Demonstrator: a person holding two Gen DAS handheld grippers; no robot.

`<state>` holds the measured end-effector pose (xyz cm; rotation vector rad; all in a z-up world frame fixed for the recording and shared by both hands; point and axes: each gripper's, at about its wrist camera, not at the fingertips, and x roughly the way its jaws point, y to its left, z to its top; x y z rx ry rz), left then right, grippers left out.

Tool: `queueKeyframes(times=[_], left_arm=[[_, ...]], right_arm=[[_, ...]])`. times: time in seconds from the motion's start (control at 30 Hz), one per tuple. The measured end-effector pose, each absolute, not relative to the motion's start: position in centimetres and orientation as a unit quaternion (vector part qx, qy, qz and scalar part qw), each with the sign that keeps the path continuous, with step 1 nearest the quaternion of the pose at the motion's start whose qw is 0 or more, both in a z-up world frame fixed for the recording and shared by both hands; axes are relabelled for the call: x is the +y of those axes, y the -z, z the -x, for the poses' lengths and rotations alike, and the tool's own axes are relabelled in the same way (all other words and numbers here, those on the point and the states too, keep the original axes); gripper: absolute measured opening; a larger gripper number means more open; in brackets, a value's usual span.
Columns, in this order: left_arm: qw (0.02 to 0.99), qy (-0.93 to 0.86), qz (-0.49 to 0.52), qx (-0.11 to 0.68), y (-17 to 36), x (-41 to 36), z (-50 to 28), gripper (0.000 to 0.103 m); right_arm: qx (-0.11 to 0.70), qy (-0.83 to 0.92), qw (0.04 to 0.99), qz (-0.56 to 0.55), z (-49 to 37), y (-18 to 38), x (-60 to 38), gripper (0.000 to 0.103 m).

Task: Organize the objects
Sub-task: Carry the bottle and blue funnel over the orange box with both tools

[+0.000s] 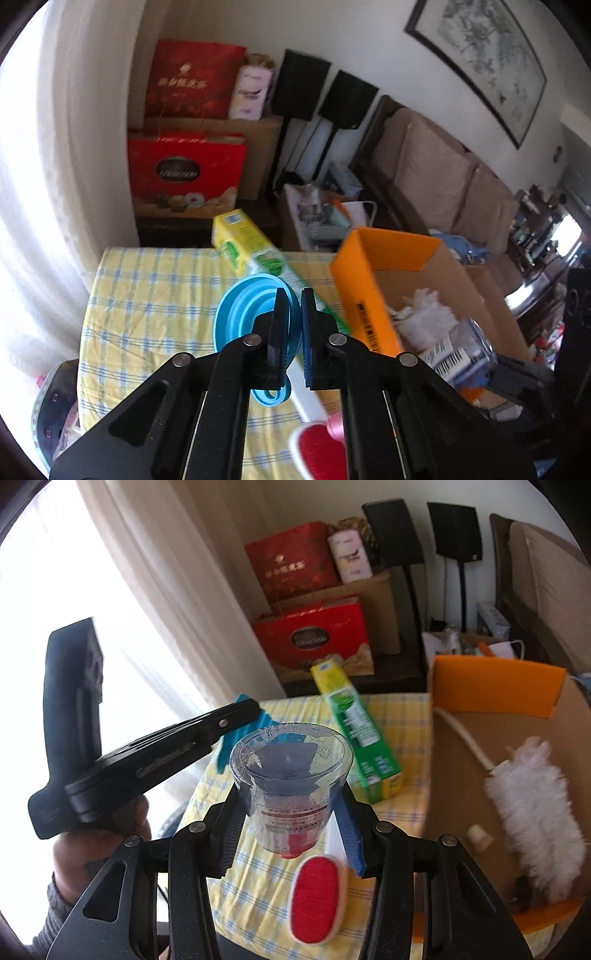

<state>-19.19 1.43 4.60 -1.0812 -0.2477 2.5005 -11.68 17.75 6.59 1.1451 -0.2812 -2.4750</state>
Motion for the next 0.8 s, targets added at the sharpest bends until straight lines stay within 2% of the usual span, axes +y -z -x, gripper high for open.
queueKeyframes(times=[0.43, 0.8], left_arm=[[0.255, -0.891, 0.368, -0.074, -7.0, 7.6, 17.4, 0.006], [0.285, -0.882, 0.371, -0.062, -6.8, 12.1, 16.2, 0.006]], right_arm=[[-0.129, 0.897, 0.148, -0.397, 9.9, -9.0, 26.3, 0.047], [-0.148, 0.876, 0.110, -0.445, 10.5, -5.5, 31.4, 0.047]])
